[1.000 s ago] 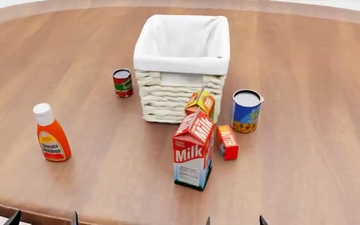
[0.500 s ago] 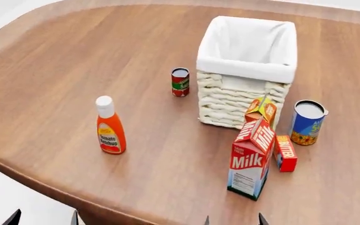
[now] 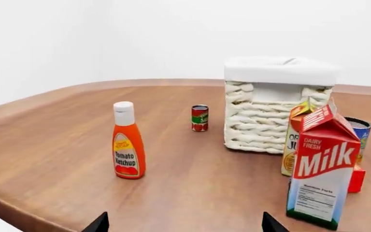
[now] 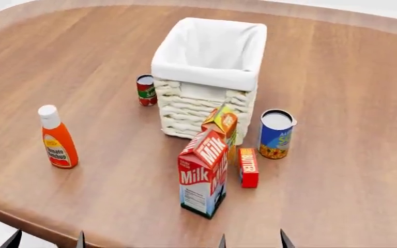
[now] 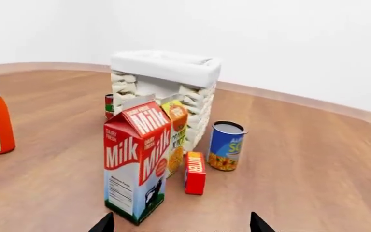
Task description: Pick up the butter and put it in the basket.
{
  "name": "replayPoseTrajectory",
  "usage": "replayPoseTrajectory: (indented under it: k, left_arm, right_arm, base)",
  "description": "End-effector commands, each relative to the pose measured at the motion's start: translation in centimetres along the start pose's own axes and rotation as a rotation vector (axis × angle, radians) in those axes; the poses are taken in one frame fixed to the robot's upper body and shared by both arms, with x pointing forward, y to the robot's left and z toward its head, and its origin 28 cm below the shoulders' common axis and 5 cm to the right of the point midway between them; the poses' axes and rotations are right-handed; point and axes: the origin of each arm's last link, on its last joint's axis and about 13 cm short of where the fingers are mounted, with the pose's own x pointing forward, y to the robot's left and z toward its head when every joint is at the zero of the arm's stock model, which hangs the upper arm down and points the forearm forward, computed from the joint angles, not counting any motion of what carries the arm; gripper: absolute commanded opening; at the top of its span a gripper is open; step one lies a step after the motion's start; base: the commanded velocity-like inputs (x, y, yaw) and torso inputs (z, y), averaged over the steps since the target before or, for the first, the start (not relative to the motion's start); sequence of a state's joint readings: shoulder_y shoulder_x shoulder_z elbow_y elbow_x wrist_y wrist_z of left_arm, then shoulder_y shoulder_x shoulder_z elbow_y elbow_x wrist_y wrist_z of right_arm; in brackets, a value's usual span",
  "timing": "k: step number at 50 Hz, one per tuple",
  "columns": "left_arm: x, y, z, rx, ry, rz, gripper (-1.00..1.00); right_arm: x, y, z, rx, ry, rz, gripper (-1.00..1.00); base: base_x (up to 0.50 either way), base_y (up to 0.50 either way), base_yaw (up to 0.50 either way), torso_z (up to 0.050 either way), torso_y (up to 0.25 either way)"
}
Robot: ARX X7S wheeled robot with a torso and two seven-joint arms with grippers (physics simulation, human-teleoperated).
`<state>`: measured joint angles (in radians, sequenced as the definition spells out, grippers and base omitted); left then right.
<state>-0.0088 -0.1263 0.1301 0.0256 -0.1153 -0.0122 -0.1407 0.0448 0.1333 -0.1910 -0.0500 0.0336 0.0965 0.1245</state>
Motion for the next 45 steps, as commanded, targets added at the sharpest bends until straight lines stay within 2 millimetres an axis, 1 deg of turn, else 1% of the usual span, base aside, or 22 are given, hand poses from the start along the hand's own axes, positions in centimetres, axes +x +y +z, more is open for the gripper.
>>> replayPoseTrajectory:
  k: [1, 15, 20, 22, 26, 27, 30, 31, 34, 36, 40, 45]
  left_arm:
    - [0.1, 0.1, 0.1, -0.005, -0.002, 0.001, 1.0]
    - [0.6, 0.5, 0.5, -0.013, -0.002, 0.021, 1.0]
    - [1.2, 0.9, 1.0, -0.012, -0.013, 0.041, 1.0]
    - [1.5, 1.2, 1.5, -0.011, -0.026, 0.052, 1.0]
    - [3.4, 2.2, 4.0, -0.033, -0.069, 0.095, 1.0]
    - [4.4, 2.6, 5.1, -0.056, -0.092, 0.129, 1.0]
    - [5.5, 3.1, 6.3, -0.097, -0.09, 0.168, 1.0]
    - [5.9, 3.3, 6.7, -0.067, -0.122, 0.18, 1.0]
    - [6.1, 4.0, 7.8, -0.094, -0.142, 0.22, 1.0]
    - [5.8, 4.5, 8.5, -0.109, -0.158, 0.24, 1.0]
    - [5.1, 4.9, 9.2, -0.109, -0.176, 0.245, 1.0]
    - [5.1, 5.0, 9.2, -0.104, -0.186, 0.243, 1.0]
  right_arm:
    - [0.1, 0.1, 0.2, -0.012, -0.005, 0.008, 1.0]
    - [0.2, 0.0, 0.1, -0.017, -0.009, -0.004, 1.0]
    - [0.1, -0.1, 0.2, 0.009, -0.013, -0.025, 1.0]
    - [0.1, -0.2, 0.2, 0.0, -0.008, -0.03, 1.0]
    - [0.1, -0.3, 0.3, -0.004, -0.008, -0.044, 1.0]
    - [0.2, -0.3, 0.2, 0.003, -0.011, -0.04, 1.0]
    - [0.3, -0.1, 0.2, -0.004, -0.012, -0.023, 1.0]
    - [0.4, -0.1, 0.0, -0.007, -0.014, -0.018, 1.0]
    - [0.2, -0.1, -0.1, -0.003, -0.015, -0.014, 1.0]
    - [0.0, 0.0, -0.1, -0.002, -0.011, -0.011, 1.0]
    - [-0.3, 0.1, 0.1, -0.004, -0.011, -0.007, 1.0]
    - [-0.3, 0.2, 0.5, -0.007, -0.012, -0.007, 1.0]
  base:
    - [0.13, -0.48, 0.0, 0.0, 0.0]
    - [0.12, -0.48, 0.0, 0.0, 0.0]
    - [0.0, 0.0, 0.0, 0.0, 0.0]
    - [0.0, 0.0, 0.0, 0.0, 0.0]
    - [0.0, 0.0, 0.0, 0.0, 0.0]
    - [0.0, 0.0, 0.0, 0.0, 0.0]
    - [0.04, 0.01, 0.0, 0.0, 0.0]
    - [0.28, 0.07, 0.0, 0.0, 0.0]
    - [0.45, 0.12, 0.0, 0.0, 0.0]
    - [0.48, 0.13, 0.0, 0.0, 0.0]
    - [0.48, 0.13, 0.0, 0.0, 0.0]
    - [0.48, 0.13, 0.0, 0.0, 0.0]
